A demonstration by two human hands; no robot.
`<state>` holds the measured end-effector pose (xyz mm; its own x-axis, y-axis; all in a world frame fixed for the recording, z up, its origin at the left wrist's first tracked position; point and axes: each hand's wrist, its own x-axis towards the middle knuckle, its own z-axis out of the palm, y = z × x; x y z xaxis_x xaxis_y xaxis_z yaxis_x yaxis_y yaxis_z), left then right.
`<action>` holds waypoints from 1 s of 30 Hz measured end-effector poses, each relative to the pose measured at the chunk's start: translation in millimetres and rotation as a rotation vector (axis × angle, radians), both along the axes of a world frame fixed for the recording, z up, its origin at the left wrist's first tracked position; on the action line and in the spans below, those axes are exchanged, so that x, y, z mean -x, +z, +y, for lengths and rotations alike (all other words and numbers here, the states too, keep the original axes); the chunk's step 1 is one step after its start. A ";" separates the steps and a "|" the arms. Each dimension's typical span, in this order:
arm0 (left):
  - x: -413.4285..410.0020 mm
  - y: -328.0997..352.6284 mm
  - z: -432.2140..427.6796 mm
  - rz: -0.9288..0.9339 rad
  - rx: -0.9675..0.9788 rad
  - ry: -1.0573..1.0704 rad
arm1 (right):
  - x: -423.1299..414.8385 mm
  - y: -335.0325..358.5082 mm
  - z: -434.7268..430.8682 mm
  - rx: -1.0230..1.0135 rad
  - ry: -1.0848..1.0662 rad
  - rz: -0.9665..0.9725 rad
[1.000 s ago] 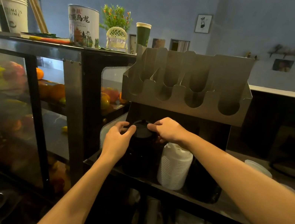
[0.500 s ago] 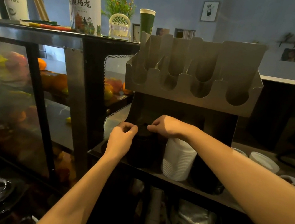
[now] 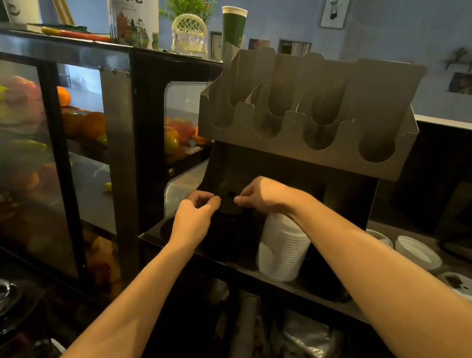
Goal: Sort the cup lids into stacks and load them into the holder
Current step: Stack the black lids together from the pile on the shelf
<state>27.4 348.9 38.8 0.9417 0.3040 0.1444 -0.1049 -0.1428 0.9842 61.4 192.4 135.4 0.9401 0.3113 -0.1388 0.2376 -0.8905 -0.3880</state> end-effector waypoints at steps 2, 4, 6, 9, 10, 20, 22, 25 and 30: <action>2.1 1.0 -1.5 0.013 0.014 -0.008 | 1.6 -0.7 -2.4 -0.027 0.012 -0.001; 3.9 1.5 -2.1 0.022 0.025 -0.011 | 3.5 -1.9 -5.4 -0.082 0.010 -0.001; 6.2 1.3 -1.9 0.018 0.038 -0.003 | 4.2 -3.2 -5.7 -0.133 0.006 0.012; 9.7 -1.6 -1.9 0.013 0.043 0.005 | 2.6 -2.5 -3.8 -0.158 -0.016 0.041; 9.7 -3.5 -1.8 0.006 0.044 0.006 | 1.2 -1.2 -2.9 -0.143 -0.018 0.049; 1.6 -1.4 1.6 0.011 0.047 -0.010 | -6.6 -2.2 -0.7 -0.055 -0.016 0.015; 0.2 -2.3 1.2 0.028 0.043 -0.008 | -7.0 -5.0 -2.9 -0.049 -0.004 -0.010; -1.3 -2.6 0.3 0.048 0.072 -0.017 | -6.3 -4.9 -6.0 -0.050 0.042 -0.011; -1.2 -4.5 -0.9 0.027 0.082 -0.007 | -3.1 -4.1 -12.1 -0.075 0.103 -0.012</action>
<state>28.7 347.9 34.3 0.9471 0.3070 0.0941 -0.0792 -0.0608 0.9950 64.5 180.2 131.3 0.9039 0.4158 -0.1003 0.3318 -0.8296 -0.4491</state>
